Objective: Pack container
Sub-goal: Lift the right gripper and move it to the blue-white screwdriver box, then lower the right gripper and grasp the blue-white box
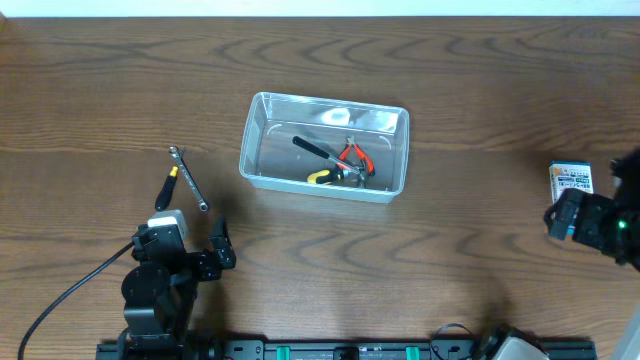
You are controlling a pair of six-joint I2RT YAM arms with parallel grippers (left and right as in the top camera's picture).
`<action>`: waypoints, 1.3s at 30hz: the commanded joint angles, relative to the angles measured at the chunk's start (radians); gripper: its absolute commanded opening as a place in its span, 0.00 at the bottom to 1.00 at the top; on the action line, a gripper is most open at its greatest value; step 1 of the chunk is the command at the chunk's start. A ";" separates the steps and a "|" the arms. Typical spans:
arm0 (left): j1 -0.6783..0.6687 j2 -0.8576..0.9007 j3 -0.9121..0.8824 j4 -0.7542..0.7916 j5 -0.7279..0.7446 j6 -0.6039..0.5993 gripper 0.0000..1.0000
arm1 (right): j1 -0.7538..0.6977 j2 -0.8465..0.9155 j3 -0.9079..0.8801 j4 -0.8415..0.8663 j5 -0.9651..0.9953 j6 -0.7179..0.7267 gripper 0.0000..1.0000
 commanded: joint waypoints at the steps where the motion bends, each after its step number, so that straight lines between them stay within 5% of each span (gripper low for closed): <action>1: 0.001 0.000 0.022 -0.001 0.003 -0.005 0.98 | 0.032 0.095 -0.017 0.040 0.010 -0.109 0.99; 13: 0.001 0.000 0.022 -0.002 0.003 -0.005 0.98 | 0.036 0.447 -0.016 0.380 0.259 -0.119 0.99; 19: 0.001 0.000 0.022 -0.002 0.003 -0.005 0.98 | 0.029 0.529 -0.016 0.505 0.263 -0.354 0.99; 39: 0.001 0.000 0.022 -0.002 0.003 -0.005 0.98 | -0.060 0.757 -0.016 0.642 0.192 -0.383 0.99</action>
